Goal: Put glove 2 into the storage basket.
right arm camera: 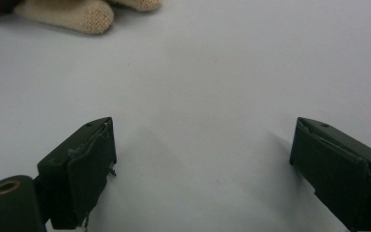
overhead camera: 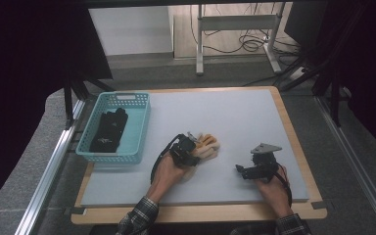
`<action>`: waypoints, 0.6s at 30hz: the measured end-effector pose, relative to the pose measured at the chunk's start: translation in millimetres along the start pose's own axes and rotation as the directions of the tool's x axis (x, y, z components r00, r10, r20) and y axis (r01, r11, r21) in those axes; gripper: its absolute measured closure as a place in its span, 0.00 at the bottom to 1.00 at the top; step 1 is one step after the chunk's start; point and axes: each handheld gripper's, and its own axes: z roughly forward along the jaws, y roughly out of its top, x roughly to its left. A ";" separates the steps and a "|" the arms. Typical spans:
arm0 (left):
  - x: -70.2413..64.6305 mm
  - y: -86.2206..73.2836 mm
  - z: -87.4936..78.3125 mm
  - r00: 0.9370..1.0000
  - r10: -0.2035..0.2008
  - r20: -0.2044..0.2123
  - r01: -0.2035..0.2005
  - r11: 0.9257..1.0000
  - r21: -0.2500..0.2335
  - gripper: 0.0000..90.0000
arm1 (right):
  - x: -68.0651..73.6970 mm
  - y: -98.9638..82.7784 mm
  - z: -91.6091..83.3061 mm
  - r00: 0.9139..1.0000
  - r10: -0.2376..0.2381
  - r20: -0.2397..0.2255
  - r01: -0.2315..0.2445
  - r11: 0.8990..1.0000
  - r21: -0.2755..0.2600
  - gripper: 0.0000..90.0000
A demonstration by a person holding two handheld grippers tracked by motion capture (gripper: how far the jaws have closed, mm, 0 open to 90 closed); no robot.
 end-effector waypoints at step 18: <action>34.5 16.3 -58.0 0.996 -0.079 -0.052 0.075 0.994 -0.076 0.61 | -0.1 -0.1 -0.1 1.000 0.000 -0.001 0.000 1.000 0.000 0.10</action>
